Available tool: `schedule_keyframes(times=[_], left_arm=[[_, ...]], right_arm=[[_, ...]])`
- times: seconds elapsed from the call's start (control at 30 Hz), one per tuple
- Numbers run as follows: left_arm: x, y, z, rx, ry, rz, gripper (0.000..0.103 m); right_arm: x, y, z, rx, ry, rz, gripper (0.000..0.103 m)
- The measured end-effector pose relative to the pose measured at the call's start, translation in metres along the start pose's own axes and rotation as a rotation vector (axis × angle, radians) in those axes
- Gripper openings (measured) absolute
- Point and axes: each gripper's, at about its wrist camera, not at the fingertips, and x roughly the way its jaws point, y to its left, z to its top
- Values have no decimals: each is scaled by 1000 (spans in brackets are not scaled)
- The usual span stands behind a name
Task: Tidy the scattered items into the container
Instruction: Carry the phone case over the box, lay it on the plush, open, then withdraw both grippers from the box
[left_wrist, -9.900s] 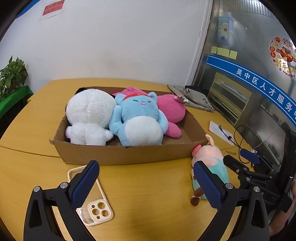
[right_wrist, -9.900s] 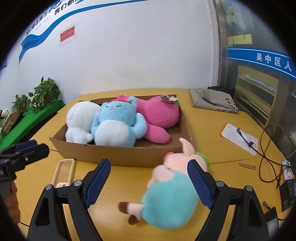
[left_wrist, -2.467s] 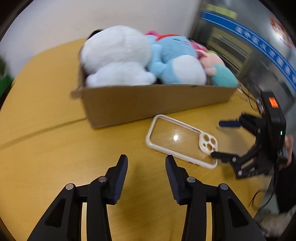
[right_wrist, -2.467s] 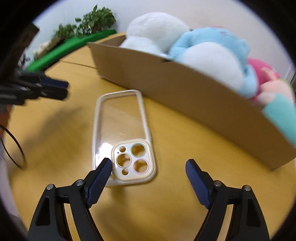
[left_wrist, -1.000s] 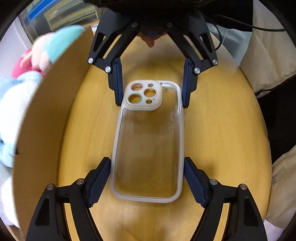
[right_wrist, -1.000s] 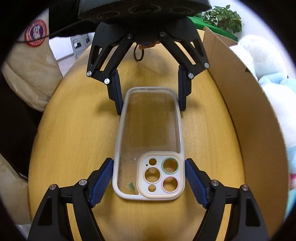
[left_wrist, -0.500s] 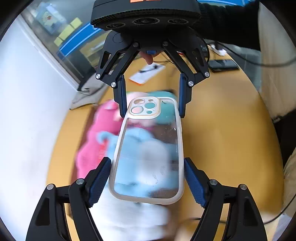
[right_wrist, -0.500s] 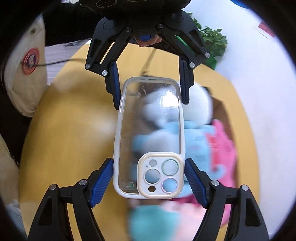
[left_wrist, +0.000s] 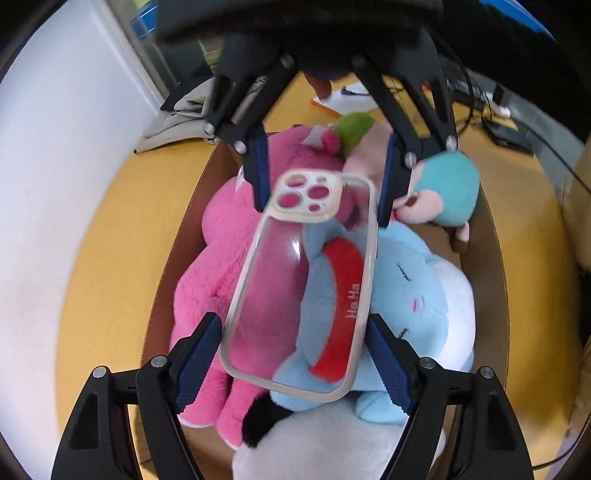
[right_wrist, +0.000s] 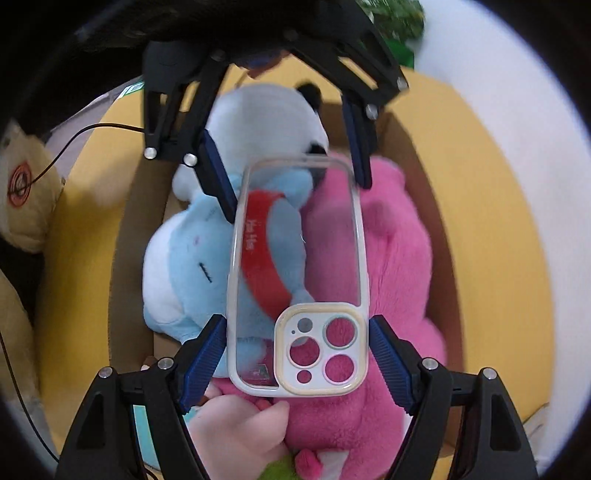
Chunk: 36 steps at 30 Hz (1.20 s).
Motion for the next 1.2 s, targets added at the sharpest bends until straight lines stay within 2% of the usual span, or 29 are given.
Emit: schedule_keyframes(times=[0.07, 0.2, 0.37, 0.47, 0.53, 0.6, 0.67, 0.73, 0.77, 0.9, 1.0, 1.1, 1.2], left_arm=[[2, 3, 0, -13, 8, -4, 84], [0, -4, 4, -42, 28, 7, 84], [-15, -23, 0, -59, 40, 30, 83], [-42, -42, -8, -93, -8, 70, 83], [-71, -61, -16, -145, -108, 133, 84], [-102, -81, -26, -234, -229, 217, 96], [-131, -107, -39, -344, -355, 293, 103], [-149, -138, -51, -453, -424, 380, 103], [-151, -151, -55, -505, -432, 410, 103], [-145, -198, -69, -765, -460, 494, 103], [-140, -231, -79, -951, -518, 566, 103], [-133, -263, -85, -1063, -567, 630, 103], [-115, -282, -88, -1123, -512, 681, 103]], right_arm=[[7, 0, -2, 20, 8, 9, 76], [15, 6, -4, 51, 43, -25, 77], [-2, 28, -8, 97, 30, -56, 77], [-25, 53, -14, 109, 3, -81, 77], [-47, 72, -22, 131, -56, -126, 77], [-68, 96, -29, 173, -152, -219, 79], [-88, 119, -36, 280, -283, -397, 80], [-94, 140, -47, 483, -372, -578, 82], [-92, 156, -55, 591, -404, -634, 82], [-77, 222, -69, 894, -510, -719, 82], [-60, 249, -75, 1089, -525, -744, 83], [-30, 270, -77, 1160, -534, -801, 82], [-15, 297, -70, 1169, -527, -837, 82]])
